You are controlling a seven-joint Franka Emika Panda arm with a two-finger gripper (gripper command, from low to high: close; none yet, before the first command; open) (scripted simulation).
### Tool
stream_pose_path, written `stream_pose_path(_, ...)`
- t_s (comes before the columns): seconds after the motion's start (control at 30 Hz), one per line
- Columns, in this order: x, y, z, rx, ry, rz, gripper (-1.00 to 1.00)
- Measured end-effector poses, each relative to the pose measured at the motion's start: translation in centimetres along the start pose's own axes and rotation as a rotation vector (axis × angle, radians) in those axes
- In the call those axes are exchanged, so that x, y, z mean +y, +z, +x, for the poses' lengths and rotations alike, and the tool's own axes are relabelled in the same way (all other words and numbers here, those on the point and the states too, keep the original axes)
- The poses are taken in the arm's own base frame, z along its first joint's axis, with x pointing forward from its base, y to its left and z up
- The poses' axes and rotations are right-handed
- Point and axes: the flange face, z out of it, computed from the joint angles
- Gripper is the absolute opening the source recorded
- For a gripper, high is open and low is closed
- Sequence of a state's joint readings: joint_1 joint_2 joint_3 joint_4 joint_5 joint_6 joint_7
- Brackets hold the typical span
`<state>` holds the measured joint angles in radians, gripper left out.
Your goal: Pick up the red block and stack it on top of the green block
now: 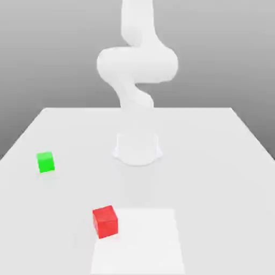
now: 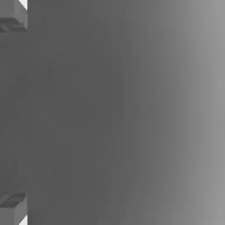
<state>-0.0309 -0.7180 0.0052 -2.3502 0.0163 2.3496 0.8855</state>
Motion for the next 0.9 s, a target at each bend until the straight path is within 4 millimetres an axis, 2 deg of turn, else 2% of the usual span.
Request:
stream_pose_path(0.1,2.5,7.9,-0.3,-0.056,0.164,-0.103,0.0)
stream_pose_path(0.2,6.0,14.9,-1.3,-0.097,0.323,-0.209,0.0)
stream_pose_path(0.3,10.0,20.8,-2.9,-0.123,0.475,-0.318,0.0)
stream_pose_path(0.4,14.7,25.8,-5.2,-0.137,0.625,-0.432,0.0)
stream_pose_path(0.53,21.5,30.9,-8.9,-0.134,0.82,-0.591,0.0)
stream_pose_path(0.63,26.6,33.5,-11.9,-0.115,0.956,-0.708,0.0)
stream_pose_path(0.83,30.5,37.9,-14.9,-0.11,0.989,-0.741,0.0)
stream_pose_path(0.87,31.0,38.5,-15.3,-0.11,0.989,-0.741,-1.0)
stream_pose_path(0.9,31.0,38.5,-15.3,-0.11,0.989,-0.741,-1.0)
